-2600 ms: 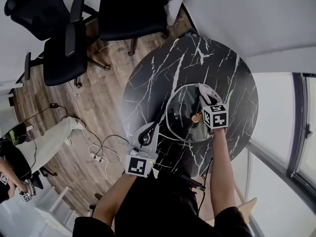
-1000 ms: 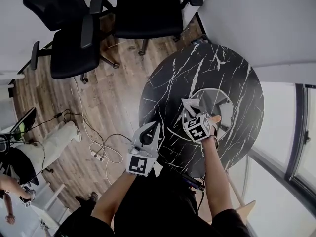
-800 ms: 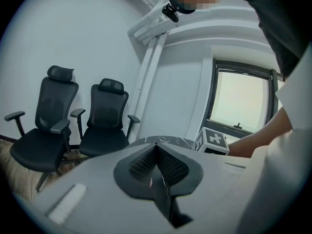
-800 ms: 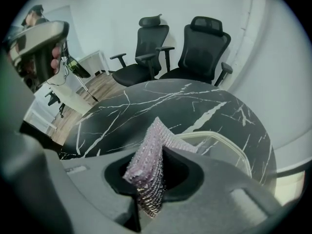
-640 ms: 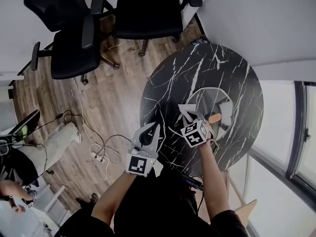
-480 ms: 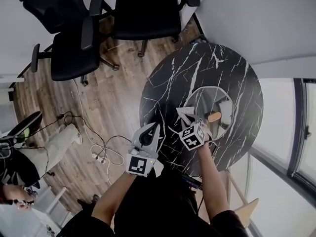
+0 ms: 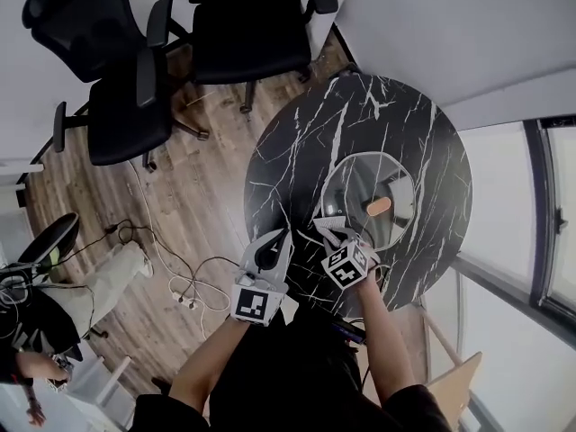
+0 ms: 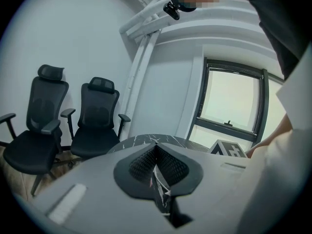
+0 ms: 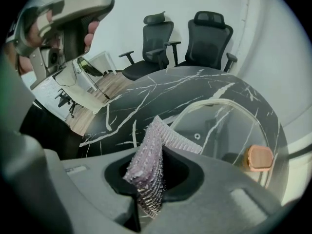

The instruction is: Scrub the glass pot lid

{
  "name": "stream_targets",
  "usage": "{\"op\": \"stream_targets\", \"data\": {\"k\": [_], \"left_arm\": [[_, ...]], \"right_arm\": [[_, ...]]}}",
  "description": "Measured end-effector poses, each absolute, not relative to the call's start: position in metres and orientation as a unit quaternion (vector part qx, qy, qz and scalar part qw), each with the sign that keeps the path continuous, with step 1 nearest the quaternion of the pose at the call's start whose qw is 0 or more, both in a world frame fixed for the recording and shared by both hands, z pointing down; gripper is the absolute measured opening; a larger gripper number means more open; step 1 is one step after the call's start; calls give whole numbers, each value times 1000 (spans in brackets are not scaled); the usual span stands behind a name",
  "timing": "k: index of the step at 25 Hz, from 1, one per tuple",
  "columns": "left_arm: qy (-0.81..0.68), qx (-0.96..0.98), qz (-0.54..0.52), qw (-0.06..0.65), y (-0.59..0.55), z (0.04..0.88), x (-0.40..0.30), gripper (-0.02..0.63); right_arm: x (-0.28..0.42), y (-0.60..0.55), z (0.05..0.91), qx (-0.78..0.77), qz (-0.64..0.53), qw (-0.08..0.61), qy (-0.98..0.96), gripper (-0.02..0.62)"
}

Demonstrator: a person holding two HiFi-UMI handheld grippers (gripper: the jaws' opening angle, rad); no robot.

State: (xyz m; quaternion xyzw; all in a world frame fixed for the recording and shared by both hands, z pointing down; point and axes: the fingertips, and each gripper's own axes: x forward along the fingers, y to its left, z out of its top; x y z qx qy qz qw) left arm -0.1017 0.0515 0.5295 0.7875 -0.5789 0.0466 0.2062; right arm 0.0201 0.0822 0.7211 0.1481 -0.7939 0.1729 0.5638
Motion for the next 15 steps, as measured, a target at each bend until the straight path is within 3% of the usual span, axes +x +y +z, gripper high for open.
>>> {"op": "stream_targets", "data": {"k": [10, 12, 15], "left_arm": [[-545, 814, 51, 192, 45, 517, -62, 2], [-539, 819, 52, 188, 42, 512, -54, 2], [-536, 825, 46, 174, 35, 498, -46, 2]], "right_arm": [[121, 92, 704, 223, 215, 581, -753, 72], [139, 76, 684, 277, 193, 544, -769, 72], [153, 44, 639, 371, 157, 415, -816, 72]]}}
